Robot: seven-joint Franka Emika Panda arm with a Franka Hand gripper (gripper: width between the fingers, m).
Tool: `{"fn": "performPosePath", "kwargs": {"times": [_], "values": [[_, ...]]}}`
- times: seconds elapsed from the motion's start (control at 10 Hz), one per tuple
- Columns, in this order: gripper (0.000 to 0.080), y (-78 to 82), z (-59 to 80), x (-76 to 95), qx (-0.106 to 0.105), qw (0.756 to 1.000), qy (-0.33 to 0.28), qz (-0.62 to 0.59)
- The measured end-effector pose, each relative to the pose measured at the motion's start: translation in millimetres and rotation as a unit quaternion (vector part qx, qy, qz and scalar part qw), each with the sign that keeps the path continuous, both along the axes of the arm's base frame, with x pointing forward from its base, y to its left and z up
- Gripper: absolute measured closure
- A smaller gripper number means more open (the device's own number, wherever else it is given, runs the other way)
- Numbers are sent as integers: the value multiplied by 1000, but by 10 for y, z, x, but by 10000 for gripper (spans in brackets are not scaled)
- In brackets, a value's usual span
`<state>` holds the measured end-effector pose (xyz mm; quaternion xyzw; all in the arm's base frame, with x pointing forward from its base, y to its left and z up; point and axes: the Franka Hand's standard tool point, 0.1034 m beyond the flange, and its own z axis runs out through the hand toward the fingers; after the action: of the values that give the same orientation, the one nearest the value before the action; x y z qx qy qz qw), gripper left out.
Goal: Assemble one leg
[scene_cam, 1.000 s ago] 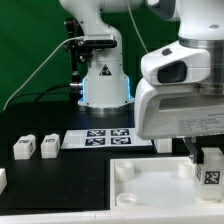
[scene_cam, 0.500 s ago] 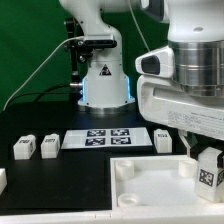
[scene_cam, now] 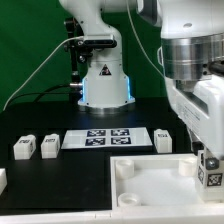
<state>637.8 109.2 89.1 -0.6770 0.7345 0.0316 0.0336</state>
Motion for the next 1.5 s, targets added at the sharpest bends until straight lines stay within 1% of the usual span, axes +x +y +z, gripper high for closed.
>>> {"fn": "performPosePath", "kwargs": {"times": [0.1, 0.3, 0.4, 0.5, 0.6, 0.7, 0.8, 0.9, 1.1, 1.2, 1.3, 1.4, 1.5], "values": [[508, 0, 3, -5, 0, 1000, -1, -20], [502, 7, -3, -9, -1, 1000, -1, -13], [301, 13, -5, -11, -1, 1000, -1, -4], [193, 16, -9, -12, -1, 999, -4, 32], [193, 20, -11, 21, -3, 996, -19, 88], [163, 31, -14, 36, -7, 983, -31, 180], [153, 73, -15, 29, -8, 963, -39, 265], [153, 133, -14, 18, -8, 953, -41, 299], [151, 128, -21, 17, -10, 919, -49, 391], [151, 127, -22, 16, -11, 894, -53, 445], [151, 119, -33, 10, -16, 858, -54, 510], [151, 113, -58, -7, -23, 789, -53, 612], [151, 108, -55, -23, -20, 744, -49, 666]]}}
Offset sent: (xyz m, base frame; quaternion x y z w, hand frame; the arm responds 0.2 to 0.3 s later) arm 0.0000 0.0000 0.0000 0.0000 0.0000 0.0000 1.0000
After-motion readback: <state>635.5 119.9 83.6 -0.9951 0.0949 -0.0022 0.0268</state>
